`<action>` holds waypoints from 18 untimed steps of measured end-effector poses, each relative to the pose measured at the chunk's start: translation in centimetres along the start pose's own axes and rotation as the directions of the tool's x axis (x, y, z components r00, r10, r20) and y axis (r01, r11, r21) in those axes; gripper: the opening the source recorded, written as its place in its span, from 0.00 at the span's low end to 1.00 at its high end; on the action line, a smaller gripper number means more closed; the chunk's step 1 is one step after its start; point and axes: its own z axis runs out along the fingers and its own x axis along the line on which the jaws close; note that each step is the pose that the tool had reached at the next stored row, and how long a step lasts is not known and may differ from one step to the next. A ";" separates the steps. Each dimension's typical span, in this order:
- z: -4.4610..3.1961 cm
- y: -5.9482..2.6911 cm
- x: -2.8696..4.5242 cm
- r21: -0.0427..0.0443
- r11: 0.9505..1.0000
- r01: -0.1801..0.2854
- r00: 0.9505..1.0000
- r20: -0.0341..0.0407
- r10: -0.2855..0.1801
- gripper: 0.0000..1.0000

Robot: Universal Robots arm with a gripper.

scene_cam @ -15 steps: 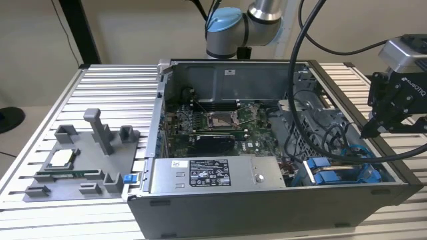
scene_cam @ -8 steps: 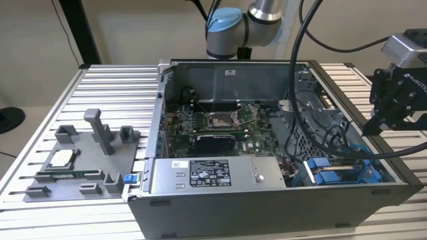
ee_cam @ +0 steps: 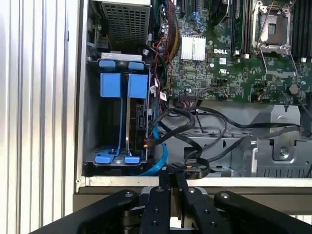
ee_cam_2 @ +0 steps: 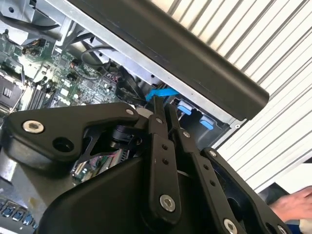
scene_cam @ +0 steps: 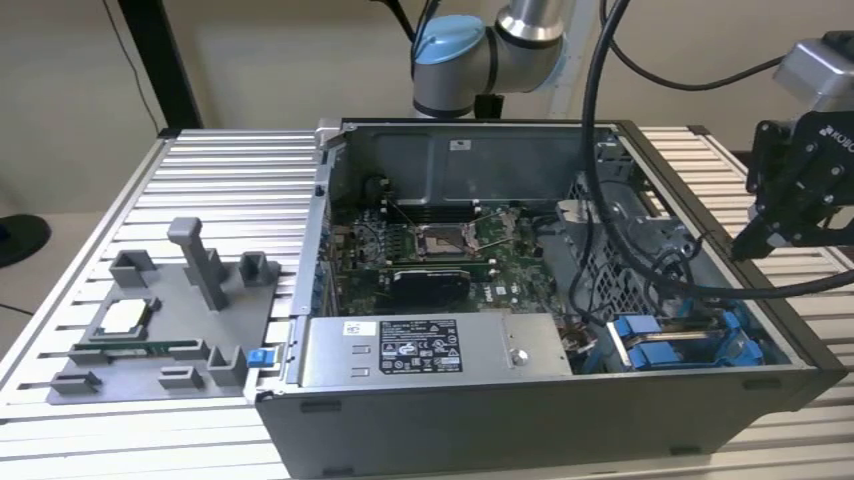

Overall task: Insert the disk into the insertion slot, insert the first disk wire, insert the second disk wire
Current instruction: 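Insert the second disk wire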

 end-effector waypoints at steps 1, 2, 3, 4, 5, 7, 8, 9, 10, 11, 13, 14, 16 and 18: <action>-0.15 0.10 -0.02 0.001 1.000 0.000 1.000 0.000 0.000 0.00; -0.25 0.26 -0.03 0.002 1.000 0.000 1.000 0.000 0.000 0.00; -0.30 0.51 -0.04 0.006 1.000 0.001 1.000 0.000 -0.001 0.00; -0.34 0.80 -0.05 0.010 1.000 0.001 1.000 0.000 -0.001 0.00; -0.35 1.09 -0.06 0.015 1.000 0.001 1.000 0.000 -0.001 0.00; -0.35 1.72 -0.07 0.026 1.000 0.003 1.000 0.000 -0.003 0.00; -0.35 2.06 -0.07 0.031 1.000 0.003 1.000 0.000 -0.003 0.00; -0.34 2.40 -0.08 0.037 0.999 0.004 1.000 -0.001 -0.004 0.00; -0.32 2.76 -0.08 0.043 0.999 0.004 1.000 -0.001 -0.004 0.00; -0.31 3.10 -0.08 0.049 0.999 0.005 1.000 -0.001 -0.005 0.00; -0.27 3.82 -0.09 0.060 0.998 0.006 1.000 -0.001 -0.006 0.00; -0.25 4.18 -0.09 0.065 0.998 0.007 1.000 -0.001 -0.006 0.00; -0.21 4.90 -0.11 0.076 0.997 0.008 1.000 -0.001 -0.008 0.00; -0.17 5.62 -0.11 0.086 0.996 0.009 1.000 -0.002 -0.008 0.00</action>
